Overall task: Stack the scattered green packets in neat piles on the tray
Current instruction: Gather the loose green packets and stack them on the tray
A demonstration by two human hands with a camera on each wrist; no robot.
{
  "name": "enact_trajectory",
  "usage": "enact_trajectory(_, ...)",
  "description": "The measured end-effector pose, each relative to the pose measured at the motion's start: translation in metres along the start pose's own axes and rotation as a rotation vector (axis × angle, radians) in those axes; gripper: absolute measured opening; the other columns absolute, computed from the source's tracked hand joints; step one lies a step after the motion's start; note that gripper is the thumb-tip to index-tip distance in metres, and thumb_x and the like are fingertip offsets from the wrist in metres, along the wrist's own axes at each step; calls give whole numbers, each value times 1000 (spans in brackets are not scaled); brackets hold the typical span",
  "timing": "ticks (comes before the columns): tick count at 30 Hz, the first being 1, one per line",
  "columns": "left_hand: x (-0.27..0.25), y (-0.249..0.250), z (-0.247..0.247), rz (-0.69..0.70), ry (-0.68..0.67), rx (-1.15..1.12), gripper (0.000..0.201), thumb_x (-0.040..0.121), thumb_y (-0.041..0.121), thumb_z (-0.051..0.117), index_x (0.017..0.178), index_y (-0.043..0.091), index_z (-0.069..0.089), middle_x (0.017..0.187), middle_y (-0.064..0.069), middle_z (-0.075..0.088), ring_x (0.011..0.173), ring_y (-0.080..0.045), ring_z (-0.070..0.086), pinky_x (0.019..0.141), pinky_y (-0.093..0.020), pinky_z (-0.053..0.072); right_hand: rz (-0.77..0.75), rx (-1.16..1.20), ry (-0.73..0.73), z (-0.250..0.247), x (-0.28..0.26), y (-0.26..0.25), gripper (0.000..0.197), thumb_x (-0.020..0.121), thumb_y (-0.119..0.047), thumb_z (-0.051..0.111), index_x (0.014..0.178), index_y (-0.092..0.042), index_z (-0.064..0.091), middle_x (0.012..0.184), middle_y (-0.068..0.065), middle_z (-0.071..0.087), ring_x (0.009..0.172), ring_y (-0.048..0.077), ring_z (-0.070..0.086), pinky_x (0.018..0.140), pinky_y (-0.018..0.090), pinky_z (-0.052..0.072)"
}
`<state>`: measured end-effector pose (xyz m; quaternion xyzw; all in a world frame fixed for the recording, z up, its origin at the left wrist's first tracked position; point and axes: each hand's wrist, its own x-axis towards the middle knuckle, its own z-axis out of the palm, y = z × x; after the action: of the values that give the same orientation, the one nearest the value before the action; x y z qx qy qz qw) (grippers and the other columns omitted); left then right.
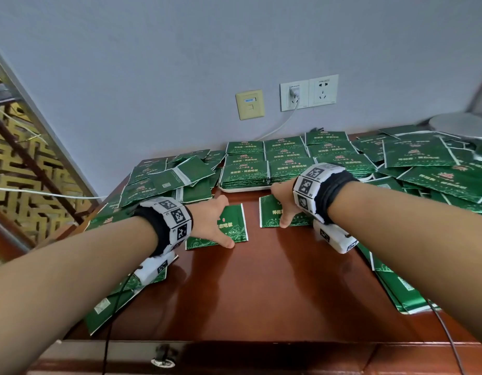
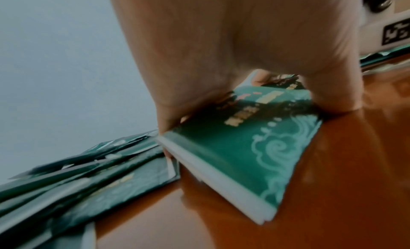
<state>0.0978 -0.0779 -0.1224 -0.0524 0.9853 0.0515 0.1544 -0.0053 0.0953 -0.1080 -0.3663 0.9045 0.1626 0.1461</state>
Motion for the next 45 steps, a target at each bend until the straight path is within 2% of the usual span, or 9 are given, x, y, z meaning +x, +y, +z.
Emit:
enact_trajectory(3,-3,4,1,-4,1,2,95,66,52,80,134,16,24,97,-1,57,75,-13,56,66,-29,47,26,108,20,4,-6,2,82,76,-45,75,133,-5,32,91,3,51,83,22,54,73,32,46)
enact_trajectory(7,1,6,-13,-5,-2,29,108,62,53,83,140,20,16,125,-1,47,86,-14,52,73,-27,43,-4,238,17,6,-9,12,109,63,-50,82,140,-9,18,124,9,52,105,28,57,80,36,46)
enact_trajectory(15,53,10,-63,16,85,64,97,72,36,75,146,21,15,134,-8,40,85,-18,58,75,-35,53,11,357,241,-31,12,61,88,67,-34,84,131,-8,29,119,9,54,101,28,57,85,40,50)
enact_trajectory(19,97,9,-84,47,132,53,94,75,29,75,147,17,17,124,-9,50,93,-21,57,82,-34,51,62,281,305,-51,40,87,83,72,-36,80,132,-6,31,121,10,54,105,29,57,84,35,48)
enact_trajectory(25,164,-1,-111,90,172,89,97,75,34,76,150,22,17,151,-8,34,132,-26,40,109,-37,35,81,218,222,-71,91,107,83,71,-40,80,130,-8,32,116,11,56,94,26,56,78,36,49)
enact_trajectory(33,211,-12,-117,48,81,141,95,73,42,77,149,27,20,141,-7,46,122,-26,49,103,-38,40,45,248,126,-78,134,118,93,71,-36,81,144,-11,29,139,11,47,122,29,51,96,36,41)
enact_trajectory(38,216,-18,-110,64,89,128,66,87,35,63,145,32,32,138,-10,50,124,-25,50,106,-37,37,-1,298,160,-76,133,123,69,87,-39,64,146,-23,33,147,4,39,131,24,42,109,37,28)
enact_trajectory(43,212,-20,-109,98,105,203,55,92,31,58,143,31,38,148,-5,41,131,-23,43,105,-31,32,36,235,190,-66,133,125,61,92,-36,58,147,-21,35,149,5,39,129,22,46,105,30,33)
enact_trajectory(45,211,-20,-108,110,98,217,55,92,30,60,143,31,40,148,-4,42,131,-22,42,103,-28,32,36,242,181,-63,132,126,60,93,-34,59,147,-22,35,147,4,41,110,19,58,93,27,42)
